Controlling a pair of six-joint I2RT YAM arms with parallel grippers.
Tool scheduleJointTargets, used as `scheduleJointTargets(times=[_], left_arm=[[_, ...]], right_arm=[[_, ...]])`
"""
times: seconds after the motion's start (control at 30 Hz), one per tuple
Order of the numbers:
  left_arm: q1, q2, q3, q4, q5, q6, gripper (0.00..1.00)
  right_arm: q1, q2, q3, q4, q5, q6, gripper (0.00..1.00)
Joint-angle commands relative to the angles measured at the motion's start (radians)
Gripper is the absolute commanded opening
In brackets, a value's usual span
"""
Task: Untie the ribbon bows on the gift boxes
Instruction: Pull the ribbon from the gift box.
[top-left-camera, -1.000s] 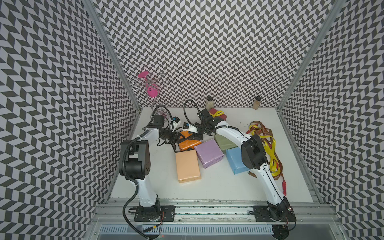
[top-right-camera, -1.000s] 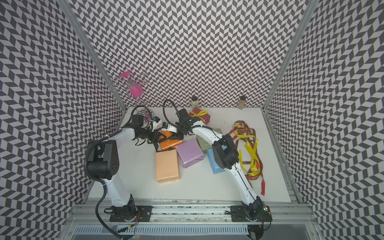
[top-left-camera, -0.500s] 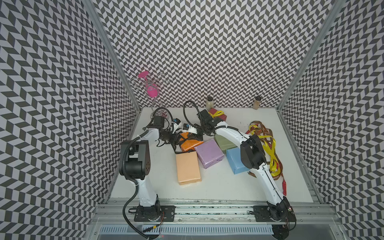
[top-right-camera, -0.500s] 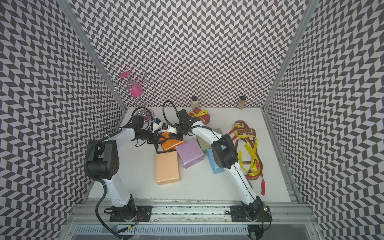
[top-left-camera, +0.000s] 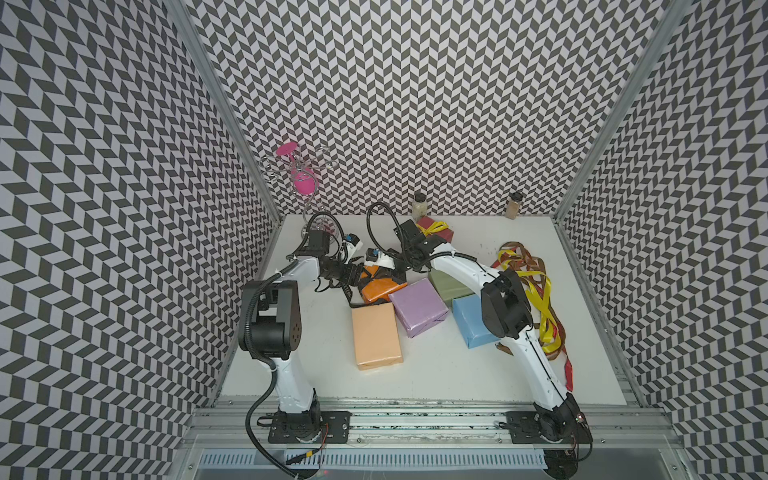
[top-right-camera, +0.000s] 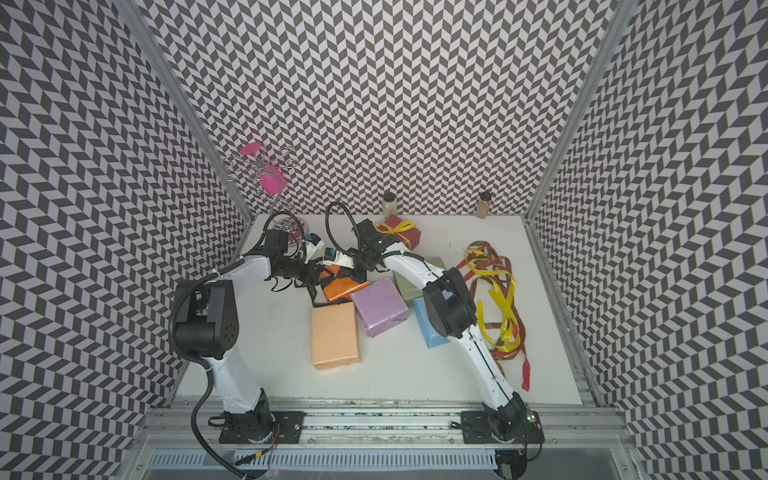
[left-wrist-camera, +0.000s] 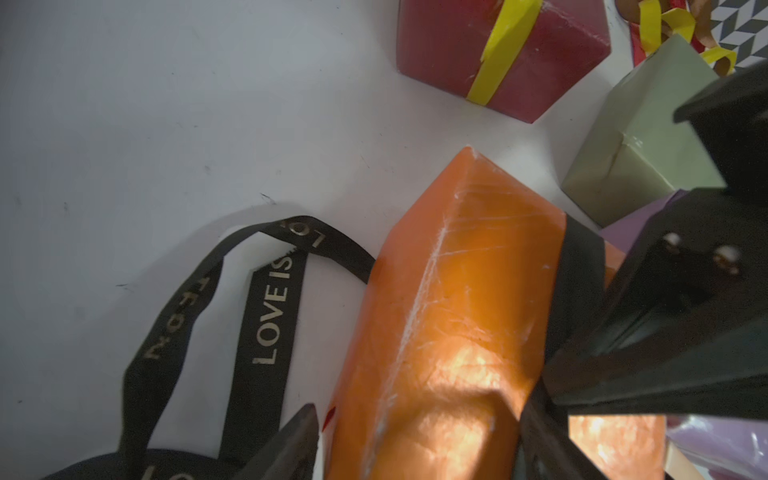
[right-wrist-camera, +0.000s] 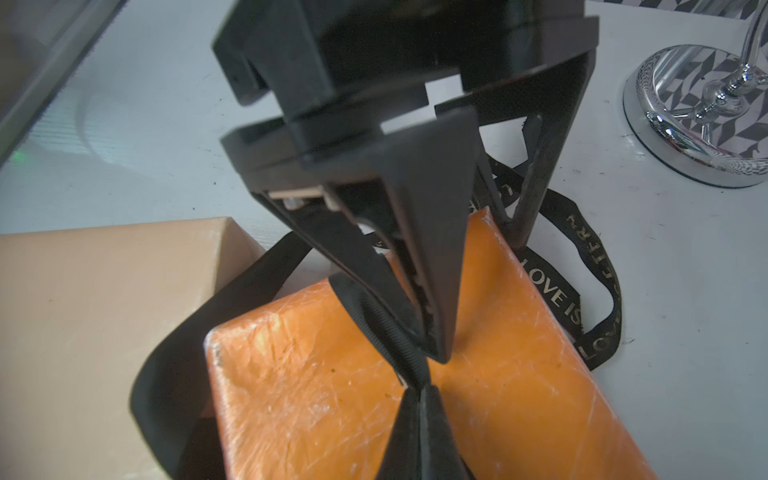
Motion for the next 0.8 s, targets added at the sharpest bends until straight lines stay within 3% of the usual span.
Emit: scheduleJointTargets(times=[0.0,0.23,0.77], left_arm=[[-0.004,-0.009,-0.003,0.043,-0.054,-0.037,0.76],[-0.004,-0.007,-0.01,0.055,-0.069,-0.043,0.76],[-0.014,-0.014,-0.027,0.081,-0.076,-0.044,0.76]], right_arm=[[-0.002,-0.037,-0.044,0.019,0.087,0.061,0.0],[-0.007,-0.163,-0.088,0.161,0.109,0.147,0.0],[-0.008,-0.324,-0.05,0.213,0.235,0.2,0.0]])
